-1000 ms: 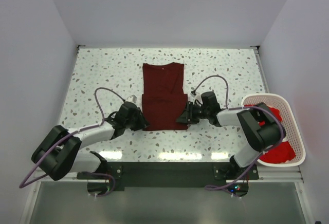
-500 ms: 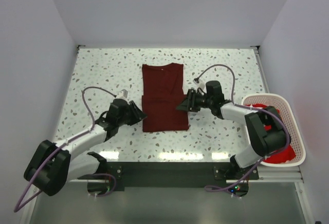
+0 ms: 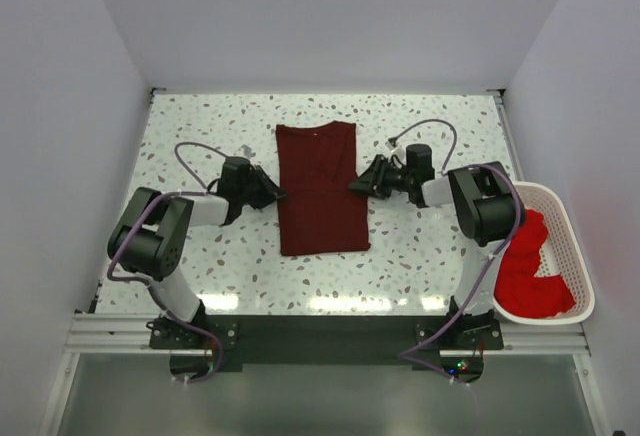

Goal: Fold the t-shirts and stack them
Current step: Fold the tshirt

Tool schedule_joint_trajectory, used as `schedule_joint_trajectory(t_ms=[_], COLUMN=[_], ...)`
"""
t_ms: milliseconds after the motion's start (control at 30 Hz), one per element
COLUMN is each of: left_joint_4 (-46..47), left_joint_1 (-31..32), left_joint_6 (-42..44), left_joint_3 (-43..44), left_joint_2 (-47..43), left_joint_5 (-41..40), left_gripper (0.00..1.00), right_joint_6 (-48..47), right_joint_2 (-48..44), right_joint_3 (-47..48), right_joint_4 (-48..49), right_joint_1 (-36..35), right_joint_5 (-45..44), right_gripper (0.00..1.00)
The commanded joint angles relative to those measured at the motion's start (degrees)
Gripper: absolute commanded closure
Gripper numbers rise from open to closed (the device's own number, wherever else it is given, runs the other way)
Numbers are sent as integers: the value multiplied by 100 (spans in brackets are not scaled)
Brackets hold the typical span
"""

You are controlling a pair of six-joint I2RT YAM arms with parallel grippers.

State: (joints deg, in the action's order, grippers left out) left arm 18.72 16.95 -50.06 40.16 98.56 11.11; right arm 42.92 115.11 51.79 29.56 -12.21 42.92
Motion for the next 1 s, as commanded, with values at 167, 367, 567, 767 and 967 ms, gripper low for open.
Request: schedule_joint_trajectory(t_ms=[167, 367, 567, 767, 967], left_joint_4=[-61, -966, -783, -351, -1174], left_joint_1=[-78, 299, 1319, 1399, 1390], left_joint_6=[268, 489, -63, -285, -408], left_joint_3=[-105, -508, -1553, -2100, -2285], left_joint_2=[-662, -2041, -2588, -2281, -2682], left_joint_5=[216, 207, 295, 234, -144], left_gripper=[66, 57, 57, 61, 65], right_joint_6=[-126, -56, 15, -300, -555], right_joint_2=[-743, -2017, -2642, -2371, -2553], right_joint_3=[-265, -1082, -2312, -2797, -2903], right_joint_4=[59, -275, -100, -187, -1072], right_joint_1=[122, -159, -379, -344, -265], right_joint_5=[-3, 357, 438, 165, -160], right_gripper=[55, 54, 53, 54, 55])
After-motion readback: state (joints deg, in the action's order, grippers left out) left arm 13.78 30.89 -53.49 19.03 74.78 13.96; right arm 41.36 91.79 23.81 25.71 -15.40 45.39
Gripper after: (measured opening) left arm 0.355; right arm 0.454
